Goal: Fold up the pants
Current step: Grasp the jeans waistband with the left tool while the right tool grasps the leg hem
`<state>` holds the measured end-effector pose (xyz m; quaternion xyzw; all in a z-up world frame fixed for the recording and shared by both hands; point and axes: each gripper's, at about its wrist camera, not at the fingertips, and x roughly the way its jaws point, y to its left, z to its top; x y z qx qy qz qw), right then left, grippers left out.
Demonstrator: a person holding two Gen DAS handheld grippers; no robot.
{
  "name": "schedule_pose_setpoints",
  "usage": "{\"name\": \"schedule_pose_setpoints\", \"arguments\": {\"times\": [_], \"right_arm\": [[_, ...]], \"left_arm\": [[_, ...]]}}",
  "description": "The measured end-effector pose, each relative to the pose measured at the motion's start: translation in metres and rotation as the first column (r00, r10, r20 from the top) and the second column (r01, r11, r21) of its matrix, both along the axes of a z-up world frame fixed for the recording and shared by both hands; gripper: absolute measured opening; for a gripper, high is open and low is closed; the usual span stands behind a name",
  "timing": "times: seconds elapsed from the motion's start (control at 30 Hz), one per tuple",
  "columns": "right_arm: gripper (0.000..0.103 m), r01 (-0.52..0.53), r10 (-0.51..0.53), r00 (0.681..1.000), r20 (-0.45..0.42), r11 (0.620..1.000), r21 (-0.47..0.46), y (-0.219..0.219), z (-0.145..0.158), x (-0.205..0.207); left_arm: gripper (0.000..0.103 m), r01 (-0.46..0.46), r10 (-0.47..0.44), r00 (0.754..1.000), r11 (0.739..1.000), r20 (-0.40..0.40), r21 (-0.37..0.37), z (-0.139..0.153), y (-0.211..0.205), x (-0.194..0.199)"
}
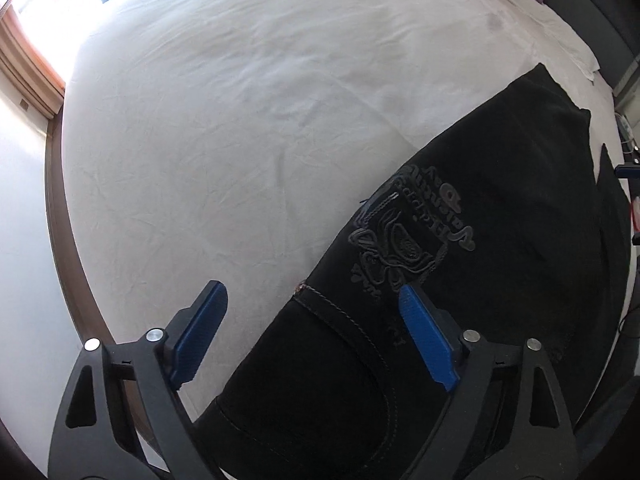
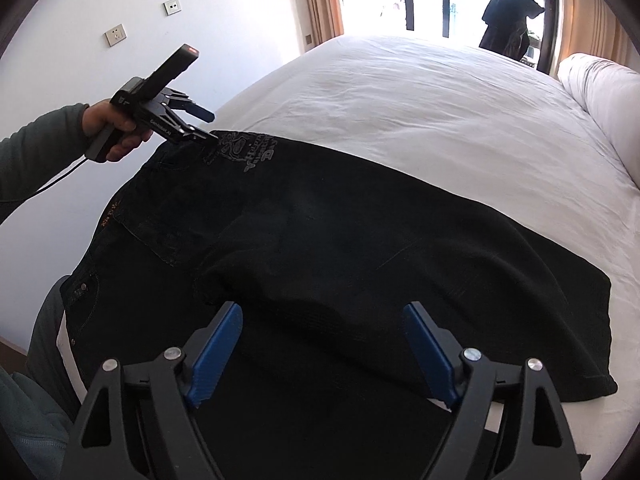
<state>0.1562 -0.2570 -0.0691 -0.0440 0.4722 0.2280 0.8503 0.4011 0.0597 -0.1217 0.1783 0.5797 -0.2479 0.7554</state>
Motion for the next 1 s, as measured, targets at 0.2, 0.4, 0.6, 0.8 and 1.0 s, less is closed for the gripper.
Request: {"name": "schedule_pose_setpoints", "arguments": {"times": [0.2, 0.4, 0.6, 0.8, 1.0], "right_arm": [[0.077, -0.042, 0.042, 0.999, -0.02, 0.999, 0.012, 0.005, -0.009, 0.026], [0.071, -0.094, 0.094, 0.996, 0.008, 0.995, -0.027, 0.013, 0.0, 0.059], [0.064, -0.158, 0.165, 0.985, 0.042, 0.979, -0.125, 0.021, 0.009, 0.108], [0.056, -0.238, 0.243, 0.97, -0.005, 0.943, -0.232, 0.034, -0.004, 0.152], [0.052, -0.308, 0.305, 0.951, -0.056, 0.909, -0.28, 0.053, -0.028, 0.174]], "left_arm": [[0.05, 0.008, -0.012, 0.997, 0.998, -0.073, -0.056, -0.016, 0.002, 0.007], [0.017, -0.01, 0.009, 1.0, 0.998, -0.011, -0.058, -0.003, 0.0, -0.011], [0.011, 0.015, -0.018, 0.974, 1.0, 0.224, 0.015, 0.018, -0.022, -0.052], [0.011, 0.053, -0.058, 0.929, 0.998, 0.366, 0.023, 0.039, -0.029, -0.091], [0.007, 0.071, -0.076, 0.898, 0.997, 0.433, 0.029, 0.052, -0.023, -0.116]]}}
